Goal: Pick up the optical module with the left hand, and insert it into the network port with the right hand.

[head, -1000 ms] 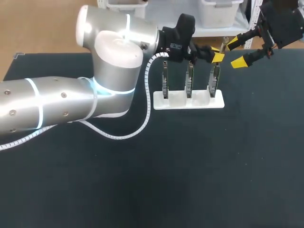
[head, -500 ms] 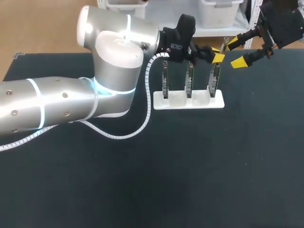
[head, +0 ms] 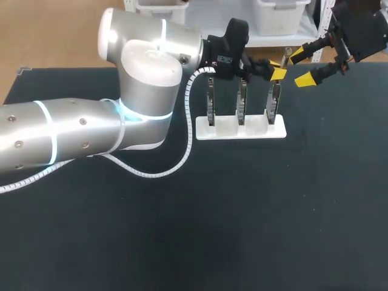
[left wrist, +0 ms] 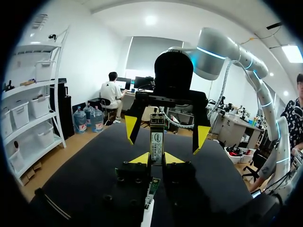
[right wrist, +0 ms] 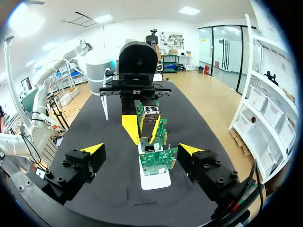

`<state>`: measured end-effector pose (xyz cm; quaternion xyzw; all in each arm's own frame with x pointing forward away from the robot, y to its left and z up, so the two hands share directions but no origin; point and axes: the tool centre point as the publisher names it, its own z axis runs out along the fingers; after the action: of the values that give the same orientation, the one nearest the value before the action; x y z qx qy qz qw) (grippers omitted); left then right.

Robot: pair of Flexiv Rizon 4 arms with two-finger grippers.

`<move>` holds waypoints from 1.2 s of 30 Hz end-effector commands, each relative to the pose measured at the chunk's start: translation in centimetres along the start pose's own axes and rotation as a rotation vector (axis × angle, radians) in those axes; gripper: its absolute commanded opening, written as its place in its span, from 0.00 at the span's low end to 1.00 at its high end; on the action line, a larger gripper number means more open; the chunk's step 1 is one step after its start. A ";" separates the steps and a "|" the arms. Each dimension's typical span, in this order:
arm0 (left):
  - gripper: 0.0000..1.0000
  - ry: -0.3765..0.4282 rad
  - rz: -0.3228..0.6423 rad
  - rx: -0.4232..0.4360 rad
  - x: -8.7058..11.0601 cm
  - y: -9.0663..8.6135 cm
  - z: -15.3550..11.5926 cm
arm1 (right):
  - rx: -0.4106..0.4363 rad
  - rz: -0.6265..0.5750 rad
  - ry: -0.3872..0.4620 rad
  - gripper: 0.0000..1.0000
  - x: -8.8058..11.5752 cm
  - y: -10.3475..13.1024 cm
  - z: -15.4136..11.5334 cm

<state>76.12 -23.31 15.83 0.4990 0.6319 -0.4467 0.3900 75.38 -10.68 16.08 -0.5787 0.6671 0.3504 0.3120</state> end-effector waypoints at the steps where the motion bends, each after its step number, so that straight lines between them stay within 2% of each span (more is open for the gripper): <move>1: 0.00 0.001 0.000 0.002 0.0 0.1 0.1 | 0.009 -0.002 0.002 1.00 0.4 -0.1 -0.4; 8: 0.00 0.001 0.000 0.002 0.0 0.1 0.1 | 0.049 -0.021 0.035 1.00 0.8 -0.6 -2.0; 17: 0.00 0.001 0.000 0.002 0.0 0.1 0.1 | 0.073 -0.074 0.008 1.00 -0.5 -1.8 -2.2; 25: 0.00 0.001 0.000 0.002 0.0 0.1 0.1 | 0.029 -0.120 -0.087 1.00 -1.9 -2.1 -1.7; 36: 0.00 0.001 0.000 0.002 0.0 0.1 0.1 | -0.029 -0.133 -0.114 1.00 -2.3 -1.8 -1.8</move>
<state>76.13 -23.32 15.82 0.4990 0.6319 -0.4468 0.3900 76.71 -10.96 18.80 -0.6016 0.6090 0.3622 0.3689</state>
